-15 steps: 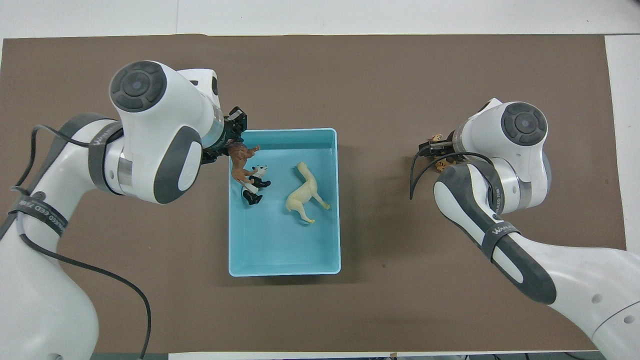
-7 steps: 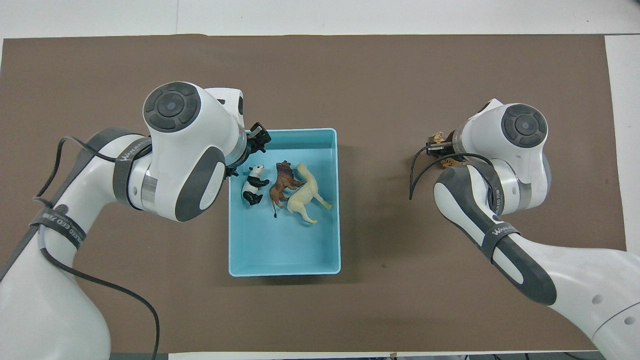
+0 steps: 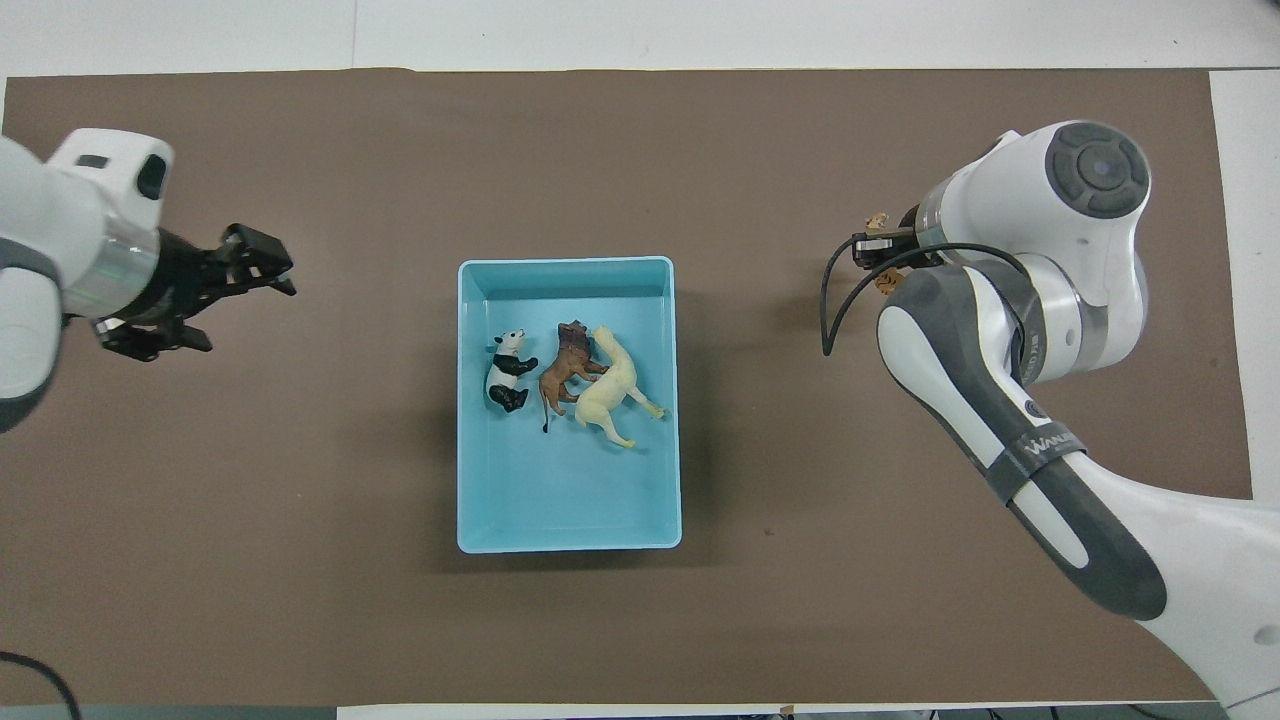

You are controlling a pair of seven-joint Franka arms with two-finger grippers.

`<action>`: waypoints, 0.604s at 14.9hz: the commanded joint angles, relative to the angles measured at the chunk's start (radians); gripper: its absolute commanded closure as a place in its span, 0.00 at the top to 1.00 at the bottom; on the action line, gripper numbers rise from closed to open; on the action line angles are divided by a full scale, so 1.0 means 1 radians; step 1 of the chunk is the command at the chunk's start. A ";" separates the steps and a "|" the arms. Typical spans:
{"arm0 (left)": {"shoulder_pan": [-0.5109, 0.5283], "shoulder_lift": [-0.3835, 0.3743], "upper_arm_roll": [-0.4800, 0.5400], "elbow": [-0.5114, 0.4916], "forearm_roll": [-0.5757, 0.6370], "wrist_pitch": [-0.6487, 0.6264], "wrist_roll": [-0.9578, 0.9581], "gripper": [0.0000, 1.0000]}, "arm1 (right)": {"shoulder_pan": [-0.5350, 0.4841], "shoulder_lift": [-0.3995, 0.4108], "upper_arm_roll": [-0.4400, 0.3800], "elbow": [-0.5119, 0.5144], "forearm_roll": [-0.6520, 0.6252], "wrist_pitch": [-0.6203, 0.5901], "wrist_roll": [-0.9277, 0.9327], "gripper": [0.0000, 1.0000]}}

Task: Put all toys into storage box
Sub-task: 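Withdraw the left gripper while the right gripper carries the tiger into the box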

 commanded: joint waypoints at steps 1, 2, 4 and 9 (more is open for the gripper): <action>0.094 -0.039 -0.014 0.046 0.001 -0.139 0.209 1.00 | 0.101 0.007 0.016 0.177 0.065 -0.136 0.158 0.00; 0.110 -0.036 -0.013 0.057 0.002 -0.173 0.283 1.00 | 0.169 0.010 0.016 0.207 0.057 -0.159 0.235 0.00; 0.140 -0.047 -0.014 0.050 0.047 -0.188 0.388 1.00 | 0.293 0.014 0.013 0.228 0.048 -0.148 0.361 0.00; 0.139 -0.046 -0.025 0.050 0.058 -0.196 0.411 1.00 | 0.442 -0.021 0.012 0.145 0.025 -0.110 0.508 0.62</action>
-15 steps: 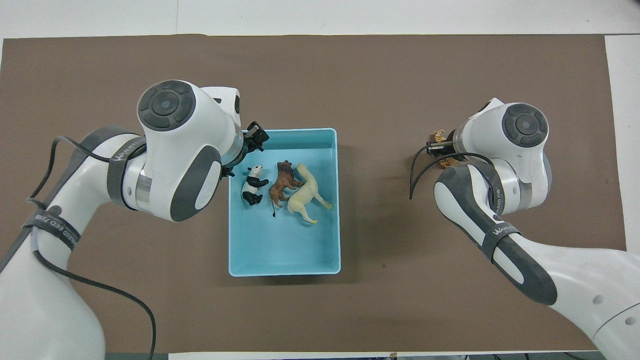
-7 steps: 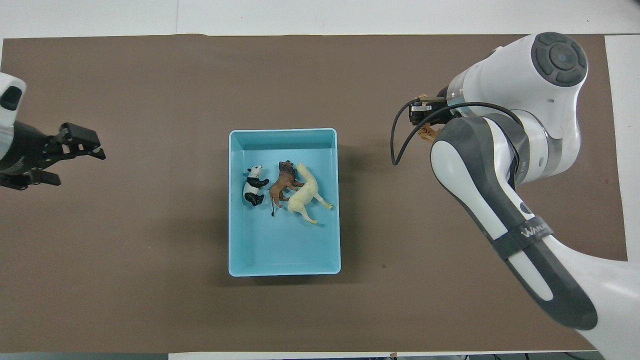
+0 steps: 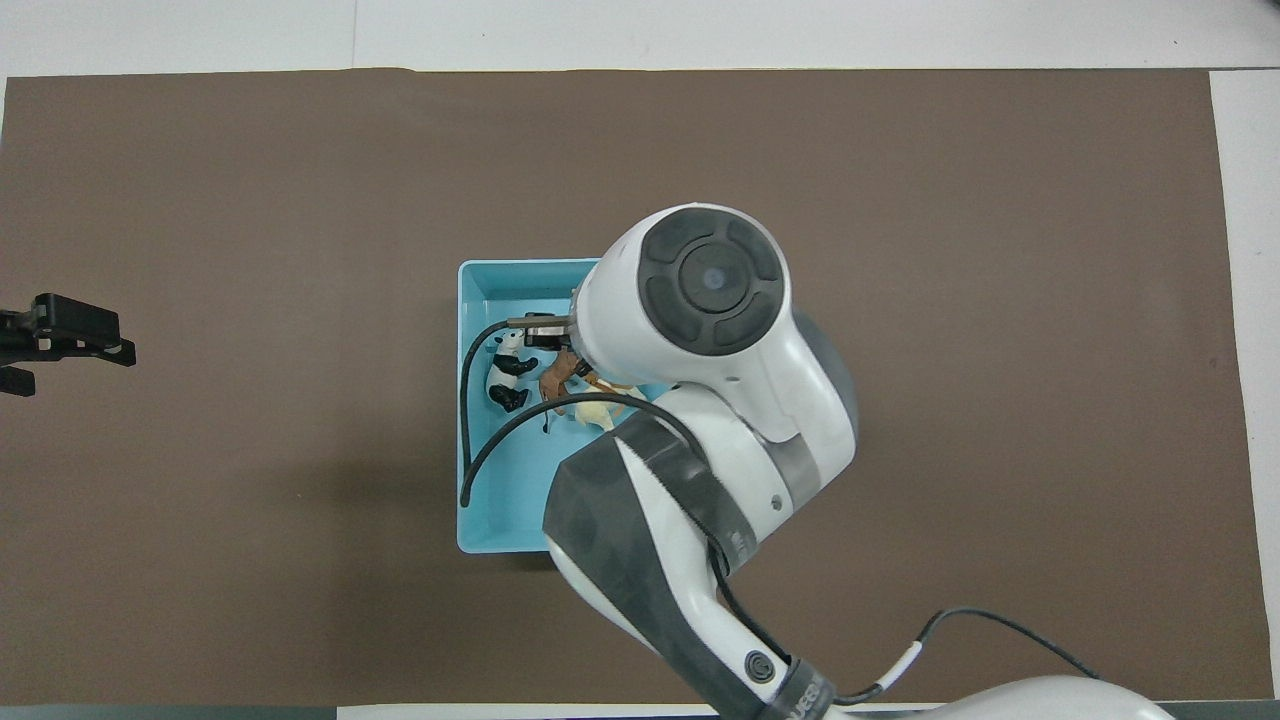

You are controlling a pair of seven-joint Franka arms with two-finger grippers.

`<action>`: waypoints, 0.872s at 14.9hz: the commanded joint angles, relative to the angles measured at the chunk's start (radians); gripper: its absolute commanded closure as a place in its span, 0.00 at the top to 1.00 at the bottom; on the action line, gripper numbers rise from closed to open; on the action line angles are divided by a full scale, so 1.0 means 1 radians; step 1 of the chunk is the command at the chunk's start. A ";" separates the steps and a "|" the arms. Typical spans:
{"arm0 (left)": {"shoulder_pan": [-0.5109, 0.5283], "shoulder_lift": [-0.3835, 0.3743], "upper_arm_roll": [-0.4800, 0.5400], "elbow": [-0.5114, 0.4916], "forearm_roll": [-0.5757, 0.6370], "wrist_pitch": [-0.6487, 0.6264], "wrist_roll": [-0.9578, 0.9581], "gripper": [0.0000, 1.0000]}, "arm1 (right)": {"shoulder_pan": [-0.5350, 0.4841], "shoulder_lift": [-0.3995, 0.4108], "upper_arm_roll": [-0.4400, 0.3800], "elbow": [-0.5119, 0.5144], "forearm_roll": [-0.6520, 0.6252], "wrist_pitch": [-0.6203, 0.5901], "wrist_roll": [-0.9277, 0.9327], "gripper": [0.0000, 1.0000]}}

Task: Put all toys into storage box
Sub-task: 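Release the tiger in the box and retract the right gripper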

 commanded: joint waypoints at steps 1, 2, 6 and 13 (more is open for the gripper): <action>0.005 0.006 -0.016 0.009 0.022 -0.009 0.026 1.00 | 0.005 -0.024 -0.009 -0.043 -0.031 -0.042 0.028 1.00; 0.003 0.006 -0.013 0.012 0.022 -0.018 0.040 1.00 | 0.009 -0.028 -0.011 -0.031 -0.055 -0.116 0.032 1.00; 0.002 -0.008 -0.019 0.014 0.027 0.006 0.049 1.00 | -0.046 -0.070 -0.024 0.029 -0.112 -0.311 0.002 1.00; -0.009 0.017 -0.019 0.071 0.021 -0.058 0.062 1.00 | -0.424 -0.216 -0.029 0.020 -0.111 -0.365 -0.377 1.00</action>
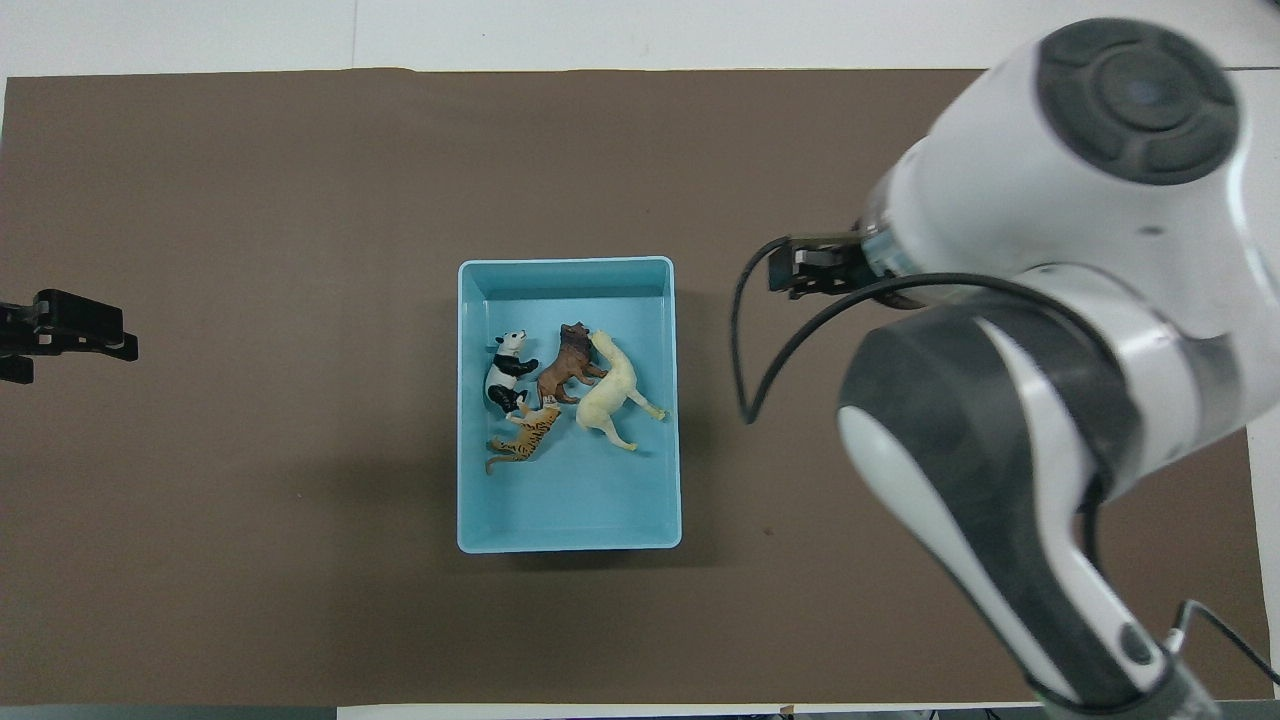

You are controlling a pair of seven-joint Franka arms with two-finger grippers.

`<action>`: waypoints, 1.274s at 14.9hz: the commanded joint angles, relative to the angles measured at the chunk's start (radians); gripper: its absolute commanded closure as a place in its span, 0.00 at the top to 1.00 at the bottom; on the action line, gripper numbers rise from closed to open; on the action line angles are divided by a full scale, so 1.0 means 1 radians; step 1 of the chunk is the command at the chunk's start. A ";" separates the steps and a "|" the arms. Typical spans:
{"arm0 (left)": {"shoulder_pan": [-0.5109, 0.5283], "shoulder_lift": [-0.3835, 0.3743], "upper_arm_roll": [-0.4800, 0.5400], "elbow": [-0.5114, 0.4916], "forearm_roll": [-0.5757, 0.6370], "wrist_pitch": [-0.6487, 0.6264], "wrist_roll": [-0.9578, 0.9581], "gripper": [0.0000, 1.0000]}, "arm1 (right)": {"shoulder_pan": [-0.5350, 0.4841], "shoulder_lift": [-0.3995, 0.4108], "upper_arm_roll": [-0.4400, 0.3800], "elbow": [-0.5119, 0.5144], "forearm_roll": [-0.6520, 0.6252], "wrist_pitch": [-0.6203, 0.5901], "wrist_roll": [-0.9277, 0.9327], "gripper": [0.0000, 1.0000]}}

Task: Put all toys into storage box

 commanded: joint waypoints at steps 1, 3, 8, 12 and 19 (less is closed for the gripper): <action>-0.009 0.019 0.001 0.035 0.030 -0.059 0.025 1.00 | -0.140 -0.044 0.014 -0.021 0.002 -0.011 -0.149 1.00; -0.033 0.017 -0.004 0.036 0.113 -0.044 0.085 1.00 | -0.218 -0.059 0.014 -0.024 0.002 -0.043 -0.302 1.00; -0.035 0.011 -0.007 0.032 0.107 -0.016 0.093 1.00 | -0.303 -0.077 0.014 -0.066 0.002 -0.083 -0.372 1.00; -0.030 0.020 -0.005 0.065 0.081 -0.021 0.094 1.00 | -0.306 -0.105 0.014 -0.124 0.002 -0.032 -0.372 1.00; -0.018 0.028 0.003 0.070 0.017 -0.014 0.085 1.00 | -0.305 -0.094 0.016 -0.109 0.007 -0.043 -0.372 1.00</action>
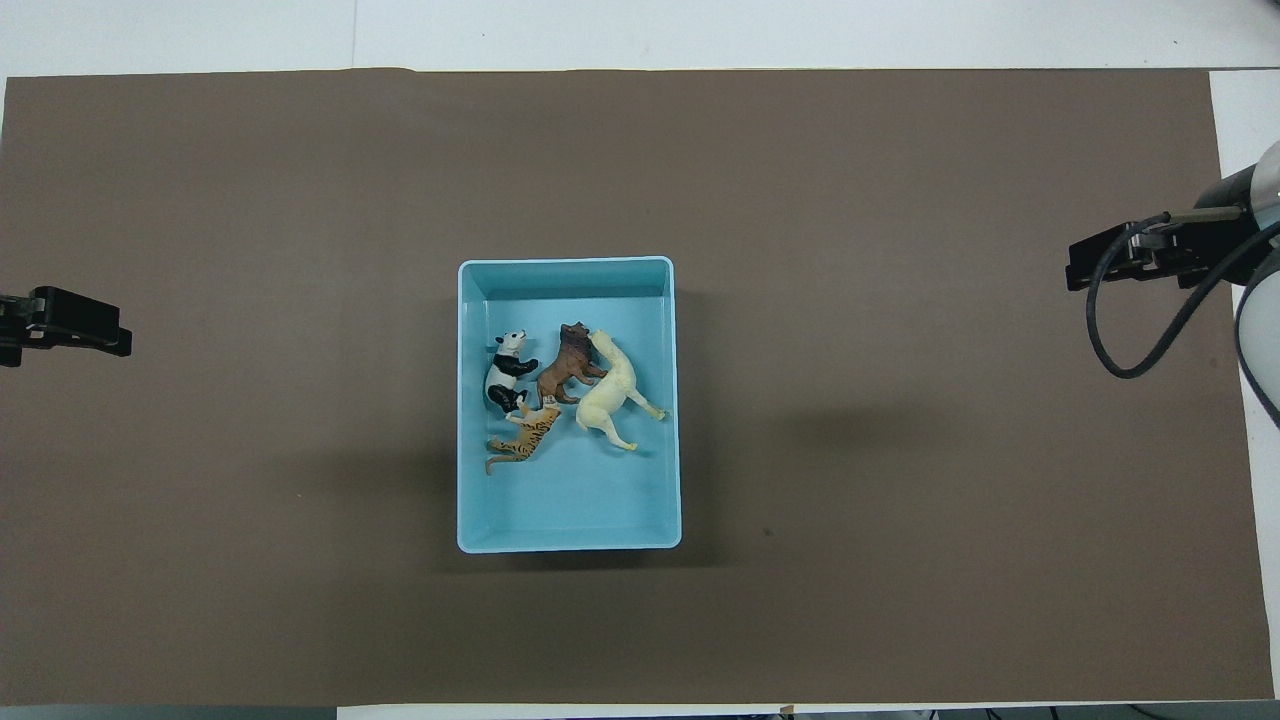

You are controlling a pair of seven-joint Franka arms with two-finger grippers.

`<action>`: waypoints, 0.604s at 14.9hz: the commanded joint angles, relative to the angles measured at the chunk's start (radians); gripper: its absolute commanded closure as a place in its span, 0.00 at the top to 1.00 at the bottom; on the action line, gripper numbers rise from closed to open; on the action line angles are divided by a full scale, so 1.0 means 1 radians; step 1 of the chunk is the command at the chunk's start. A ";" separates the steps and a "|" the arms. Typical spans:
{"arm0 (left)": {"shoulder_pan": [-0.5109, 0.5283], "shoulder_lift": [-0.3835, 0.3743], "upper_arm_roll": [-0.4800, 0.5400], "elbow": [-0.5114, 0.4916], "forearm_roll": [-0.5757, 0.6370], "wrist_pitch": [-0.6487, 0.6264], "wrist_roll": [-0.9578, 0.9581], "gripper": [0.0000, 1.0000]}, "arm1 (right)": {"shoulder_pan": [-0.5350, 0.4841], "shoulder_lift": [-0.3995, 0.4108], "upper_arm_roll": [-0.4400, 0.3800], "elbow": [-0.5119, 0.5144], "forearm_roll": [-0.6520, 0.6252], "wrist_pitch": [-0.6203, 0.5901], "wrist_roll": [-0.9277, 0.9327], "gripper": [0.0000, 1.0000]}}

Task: Put all toys into storage box

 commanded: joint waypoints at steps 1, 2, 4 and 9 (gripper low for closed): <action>0.004 0.016 0.000 0.026 -0.014 -0.004 0.006 1.00 | -0.009 -0.022 0.005 -0.025 0.005 0.011 -0.010 1.00; 0.001 0.016 0.000 0.026 -0.013 0.000 0.006 1.00 | -0.009 -0.022 0.004 -0.025 0.005 0.009 -0.008 1.00; -0.003 0.017 0.000 0.026 -0.011 0.004 0.004 1.00 | -0.009 -0.024 0.004 -0.026 0.003 -0.003 -0.007 1.00; -0.004 0.016 0.000 0.025 -0.011 0.004 0.004 1.00 | -0.007 -0.024 0.004 -0.023 0.003 -0.003 -0.004 1.00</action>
